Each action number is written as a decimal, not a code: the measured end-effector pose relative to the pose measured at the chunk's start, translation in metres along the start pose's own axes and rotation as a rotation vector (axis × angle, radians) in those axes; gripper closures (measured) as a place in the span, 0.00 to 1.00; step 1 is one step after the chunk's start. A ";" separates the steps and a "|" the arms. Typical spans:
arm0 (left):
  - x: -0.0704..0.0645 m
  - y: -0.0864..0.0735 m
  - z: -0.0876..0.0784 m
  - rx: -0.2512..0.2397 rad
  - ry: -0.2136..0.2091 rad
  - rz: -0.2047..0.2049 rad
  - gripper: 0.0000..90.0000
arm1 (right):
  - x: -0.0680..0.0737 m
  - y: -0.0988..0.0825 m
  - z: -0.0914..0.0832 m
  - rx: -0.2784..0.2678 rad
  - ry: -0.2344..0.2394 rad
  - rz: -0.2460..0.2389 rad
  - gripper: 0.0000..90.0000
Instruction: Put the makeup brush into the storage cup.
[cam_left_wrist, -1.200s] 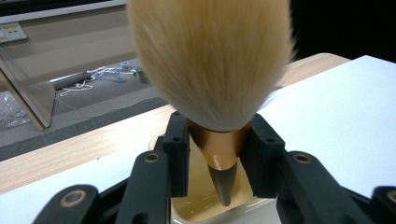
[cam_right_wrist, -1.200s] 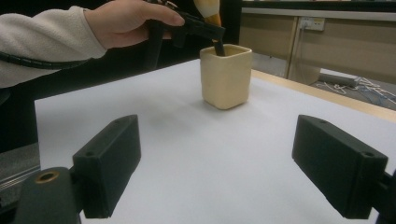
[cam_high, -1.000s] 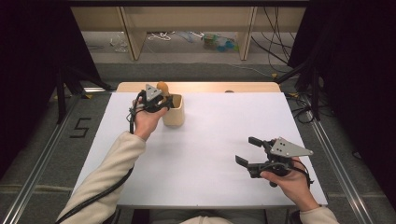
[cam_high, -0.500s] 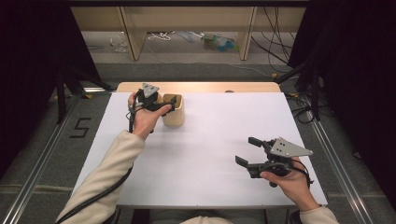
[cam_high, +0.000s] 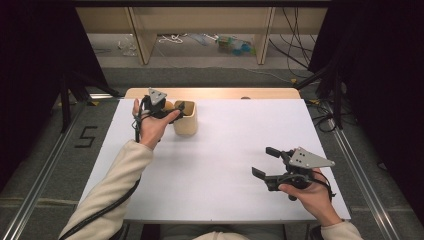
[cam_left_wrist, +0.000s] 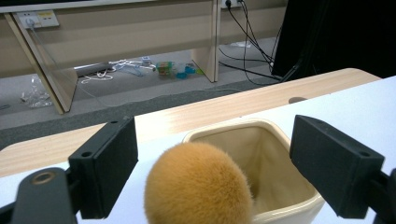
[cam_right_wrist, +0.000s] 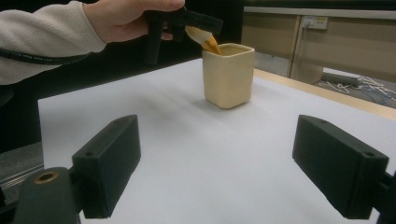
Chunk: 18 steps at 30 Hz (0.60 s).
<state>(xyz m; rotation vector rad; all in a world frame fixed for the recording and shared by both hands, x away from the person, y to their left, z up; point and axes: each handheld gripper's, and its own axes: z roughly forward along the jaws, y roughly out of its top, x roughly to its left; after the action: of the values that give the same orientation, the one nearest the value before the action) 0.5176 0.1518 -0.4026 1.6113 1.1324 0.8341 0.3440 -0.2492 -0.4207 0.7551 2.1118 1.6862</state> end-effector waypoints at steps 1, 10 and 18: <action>0.000 0.000 -0.001 -0.002 -0.001 -0.001 0.15 | 0.000 0.000 0.000 0.006 -0.003 0.000 0.18; 0.003 0.001 -0.009 -0.039 -0.026 -0.009 0.13 | -0.001 0.000 0.002 -0.025 -0.008 -0.022 0.18; 0.002 -0.001 -0.023 -0.068 -0.068 0.011 0.11 | -0.001 0.000 0.002 -0.025 -0.008 -0.022 0.18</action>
<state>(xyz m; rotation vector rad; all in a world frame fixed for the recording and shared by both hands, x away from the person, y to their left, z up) 0.4978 0.1613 -0.3963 1.5793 1.0377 0.8105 0.3460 -0.2484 -0.4217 0.7282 2.0816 1.6924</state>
